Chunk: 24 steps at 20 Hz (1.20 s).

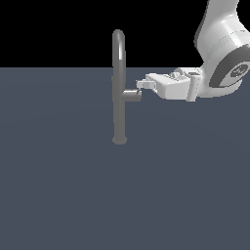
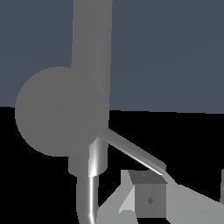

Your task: Turn on the faucet by rotating a designated handle.

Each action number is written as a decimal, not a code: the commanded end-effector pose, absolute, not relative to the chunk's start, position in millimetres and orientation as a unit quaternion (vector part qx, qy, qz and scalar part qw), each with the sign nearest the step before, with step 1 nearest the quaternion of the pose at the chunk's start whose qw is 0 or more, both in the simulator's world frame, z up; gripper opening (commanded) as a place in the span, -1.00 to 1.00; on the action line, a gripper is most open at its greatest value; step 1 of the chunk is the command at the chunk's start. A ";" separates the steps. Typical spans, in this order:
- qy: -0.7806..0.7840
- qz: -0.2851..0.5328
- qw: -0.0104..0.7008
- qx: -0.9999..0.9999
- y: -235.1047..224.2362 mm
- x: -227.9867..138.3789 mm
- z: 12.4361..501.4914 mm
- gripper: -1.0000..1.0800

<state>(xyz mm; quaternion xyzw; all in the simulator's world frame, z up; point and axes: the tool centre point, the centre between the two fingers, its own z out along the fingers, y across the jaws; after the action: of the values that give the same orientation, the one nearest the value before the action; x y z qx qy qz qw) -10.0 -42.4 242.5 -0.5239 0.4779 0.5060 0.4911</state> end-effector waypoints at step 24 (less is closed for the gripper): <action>0.485 0.515 0.485 -0.515 -42.7 -10.2 154.3 -1.00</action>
<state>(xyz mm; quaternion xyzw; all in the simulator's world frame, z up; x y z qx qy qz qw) -3.1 -42.2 191.8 -0.5319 0.4645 0.5049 0.4964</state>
